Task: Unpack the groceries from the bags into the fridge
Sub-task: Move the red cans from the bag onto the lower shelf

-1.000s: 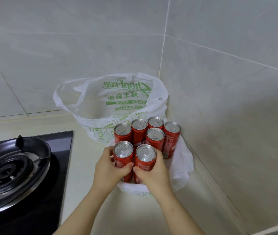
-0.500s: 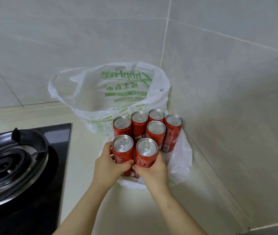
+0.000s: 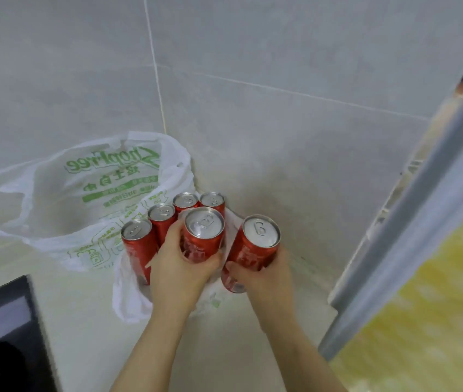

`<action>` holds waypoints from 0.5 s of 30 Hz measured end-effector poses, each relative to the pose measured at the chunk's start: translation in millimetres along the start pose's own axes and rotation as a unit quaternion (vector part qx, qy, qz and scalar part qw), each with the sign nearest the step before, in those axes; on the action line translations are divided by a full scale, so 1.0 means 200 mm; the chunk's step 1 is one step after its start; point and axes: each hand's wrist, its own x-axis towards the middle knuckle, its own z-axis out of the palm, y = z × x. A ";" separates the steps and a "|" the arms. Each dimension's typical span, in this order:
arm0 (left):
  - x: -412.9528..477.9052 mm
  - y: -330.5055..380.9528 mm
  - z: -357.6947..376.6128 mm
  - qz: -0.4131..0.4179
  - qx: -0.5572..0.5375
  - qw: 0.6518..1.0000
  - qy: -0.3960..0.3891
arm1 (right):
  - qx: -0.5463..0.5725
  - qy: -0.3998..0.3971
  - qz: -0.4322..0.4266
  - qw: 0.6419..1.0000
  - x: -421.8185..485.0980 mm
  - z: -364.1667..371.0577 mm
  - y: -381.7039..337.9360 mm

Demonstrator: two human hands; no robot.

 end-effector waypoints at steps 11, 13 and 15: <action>-0.54 0.46 0.54 0.106 -0.081 0.944 -0.301 | -0.022 0.274 -0.012 0.961 -0.47 -0.85 -0.09; -0.70 0.56 0.66 0.121 -0.096 0.924 -0.350 | -0.031 0.321 -0.006 0.946 -0.59 -1.03 -0.10; -0.87 0.66 0.76 0.143 -0.108 0.906 -0.384 | -0.031 0.362 -0.002 0.932 -0.70 -1.23 -0.09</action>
